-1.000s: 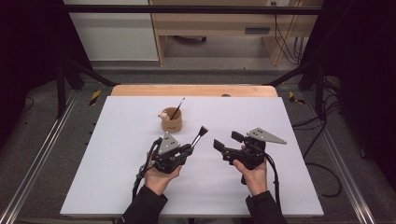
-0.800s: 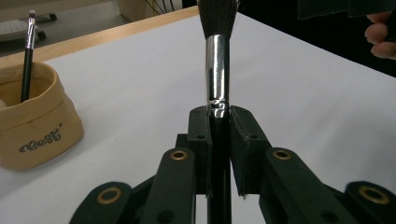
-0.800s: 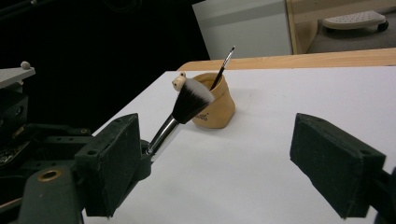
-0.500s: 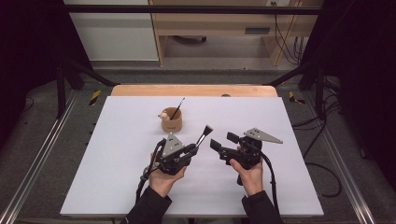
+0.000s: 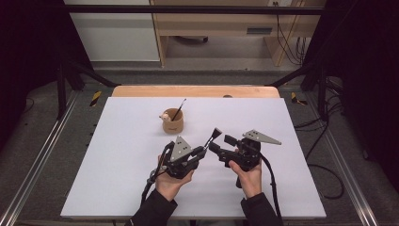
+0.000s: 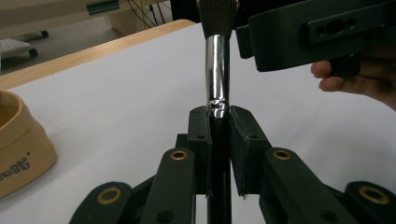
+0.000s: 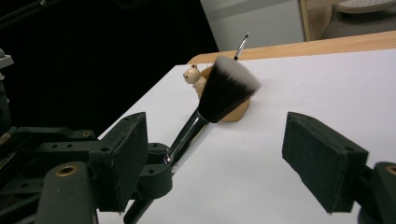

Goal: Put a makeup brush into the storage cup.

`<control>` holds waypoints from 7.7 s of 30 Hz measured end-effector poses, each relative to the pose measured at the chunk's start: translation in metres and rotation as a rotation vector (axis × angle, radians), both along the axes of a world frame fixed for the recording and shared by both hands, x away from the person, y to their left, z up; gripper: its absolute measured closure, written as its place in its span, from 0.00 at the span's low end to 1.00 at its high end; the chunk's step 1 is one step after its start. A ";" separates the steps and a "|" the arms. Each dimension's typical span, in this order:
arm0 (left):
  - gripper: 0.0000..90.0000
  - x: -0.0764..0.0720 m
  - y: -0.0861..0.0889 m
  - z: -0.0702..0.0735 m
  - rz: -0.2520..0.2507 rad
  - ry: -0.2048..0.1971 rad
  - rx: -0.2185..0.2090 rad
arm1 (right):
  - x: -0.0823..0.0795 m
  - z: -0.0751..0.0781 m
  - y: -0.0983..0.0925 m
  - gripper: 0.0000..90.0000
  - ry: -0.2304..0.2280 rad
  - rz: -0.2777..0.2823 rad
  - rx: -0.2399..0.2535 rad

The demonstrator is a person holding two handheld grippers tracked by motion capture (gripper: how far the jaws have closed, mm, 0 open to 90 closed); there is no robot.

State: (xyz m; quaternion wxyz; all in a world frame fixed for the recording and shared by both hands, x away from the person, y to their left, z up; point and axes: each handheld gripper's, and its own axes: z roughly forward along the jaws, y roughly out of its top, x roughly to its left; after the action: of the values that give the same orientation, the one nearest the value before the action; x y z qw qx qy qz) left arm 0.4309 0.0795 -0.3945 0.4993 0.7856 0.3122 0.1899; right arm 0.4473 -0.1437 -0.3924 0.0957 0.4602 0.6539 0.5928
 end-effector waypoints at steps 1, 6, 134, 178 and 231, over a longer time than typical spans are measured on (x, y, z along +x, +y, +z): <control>0.88 0.000 -0.001 0.000 0.000 -0.001 -0.003 | 0.000 0.000 0.000 0.27 0.001 0.002 0.002; 0.88 -0.002 -0.004 0.000 -0.001 -0.003 -0.012 | 0.001 -0.001 0.000 0.32 0.013 0.007 0.019; 0.87 0.032 0.079 0.034 0.116 -0.004 -0.029 | -0.016 -0.003 -0.057 0.11 -0.139 -0.024 -0.268; 0.87 0.071 0.083 0.061 0.150 -0.059 -0.044 | -0.028 -0.017 -0.095 0.05 -0.129 -0.087 -0.342; 0.87 0.152 0.062 0.041 0.200 -0.057 -0.014 | -0.029 -0.018 -0.098 0.05 -0.134 -0.096 -0.341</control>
State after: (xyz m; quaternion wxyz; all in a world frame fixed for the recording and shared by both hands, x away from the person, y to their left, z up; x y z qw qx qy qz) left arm 0.5828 0.1412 -0.3534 0.4921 0.7412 0.3762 0.2589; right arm 0.4184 -0.2417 -0.4100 0.2438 0.4273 0.7145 0.4975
